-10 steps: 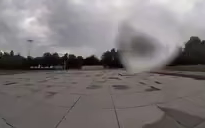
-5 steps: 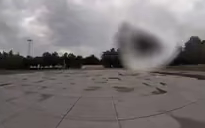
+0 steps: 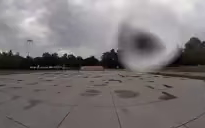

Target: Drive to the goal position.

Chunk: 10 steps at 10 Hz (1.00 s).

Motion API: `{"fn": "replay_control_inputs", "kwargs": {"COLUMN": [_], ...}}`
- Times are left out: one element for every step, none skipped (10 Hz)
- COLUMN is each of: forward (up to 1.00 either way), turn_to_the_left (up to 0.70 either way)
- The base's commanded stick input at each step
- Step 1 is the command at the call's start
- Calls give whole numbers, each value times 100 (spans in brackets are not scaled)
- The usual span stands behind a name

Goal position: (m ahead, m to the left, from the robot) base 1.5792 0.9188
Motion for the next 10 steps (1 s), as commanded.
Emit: {"fn": "replay_control_inputs", "kwargs": {"forward": [70, 70, 70, 70, 70, 70, 70, 70, 70, 70], "turn_to_the_left": [0, 0, 0, 0, 0, 0, 0, 0, 0, 0]}}
